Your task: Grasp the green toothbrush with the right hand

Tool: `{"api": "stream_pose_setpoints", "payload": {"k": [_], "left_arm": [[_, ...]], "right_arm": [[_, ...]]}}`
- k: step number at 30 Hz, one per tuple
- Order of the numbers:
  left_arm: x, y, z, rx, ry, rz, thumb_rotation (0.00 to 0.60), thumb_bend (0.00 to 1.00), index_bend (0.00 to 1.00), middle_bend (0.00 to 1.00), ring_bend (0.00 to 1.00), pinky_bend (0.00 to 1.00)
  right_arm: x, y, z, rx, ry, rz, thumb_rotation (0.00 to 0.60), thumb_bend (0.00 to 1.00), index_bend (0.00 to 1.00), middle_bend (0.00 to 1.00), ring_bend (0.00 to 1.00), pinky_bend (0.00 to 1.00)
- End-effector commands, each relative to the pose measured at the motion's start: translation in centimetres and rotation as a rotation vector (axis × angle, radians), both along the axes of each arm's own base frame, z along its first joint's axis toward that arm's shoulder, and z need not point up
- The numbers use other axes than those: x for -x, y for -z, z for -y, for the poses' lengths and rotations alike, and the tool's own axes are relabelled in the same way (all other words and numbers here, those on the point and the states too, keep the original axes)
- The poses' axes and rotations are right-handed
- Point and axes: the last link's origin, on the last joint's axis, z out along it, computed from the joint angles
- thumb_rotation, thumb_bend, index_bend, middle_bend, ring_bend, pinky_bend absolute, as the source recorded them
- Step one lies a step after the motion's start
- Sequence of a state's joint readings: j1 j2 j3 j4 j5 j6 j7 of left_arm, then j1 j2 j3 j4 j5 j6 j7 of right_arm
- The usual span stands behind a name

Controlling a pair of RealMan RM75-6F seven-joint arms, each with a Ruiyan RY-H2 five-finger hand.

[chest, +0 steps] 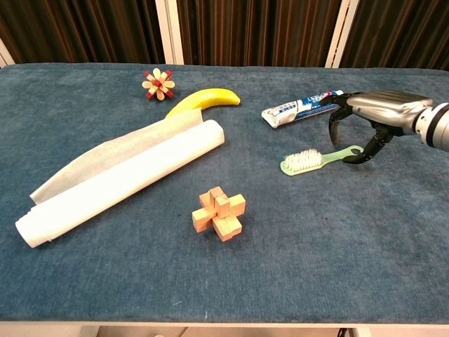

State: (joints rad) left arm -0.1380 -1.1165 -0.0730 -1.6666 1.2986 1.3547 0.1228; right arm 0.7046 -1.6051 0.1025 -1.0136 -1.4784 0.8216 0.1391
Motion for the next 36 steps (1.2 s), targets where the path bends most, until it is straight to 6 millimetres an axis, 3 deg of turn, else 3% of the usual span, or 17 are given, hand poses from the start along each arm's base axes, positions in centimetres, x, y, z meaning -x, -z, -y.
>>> {"api": "stream_pose_setpoints", "payload": {"k": [1, 27, 36], "left_arm": [[0.0, 0.0, 0.0, 0.001, 0.000, 0.000, 0.600, 0.41, 0.17, 0.02, 0.00, 0.05], [0.0, 0.1, -0.1, 0.007, -0.002, 0.002, 0.600, 0.41, 0.17, 0.02, 0.00, 0.05], [0.0, 0.1, -0.1, 0.009, -0.005, 0.003, 0.600, 0.41, 0.17, 0.02, 0.00, 0.05]], "right_arm": [[-0.2, 0.3, 0.0, -0.008, -0.010, -0.002, 0.600, 0.43, 0.55, 0.08, 0.05, 0.02], [-0.6, 1.3, 0.2, -0.027, -0.019, -0.010, 0.600, 0.46, 0.58, 0.08, 0.05, 0.02], [-0.3, 1.2, 0.2, -0.025, -0.022, -0.025, 0.600, 0.55, 0.64, 0.08, 0.05, 0.04]]}}
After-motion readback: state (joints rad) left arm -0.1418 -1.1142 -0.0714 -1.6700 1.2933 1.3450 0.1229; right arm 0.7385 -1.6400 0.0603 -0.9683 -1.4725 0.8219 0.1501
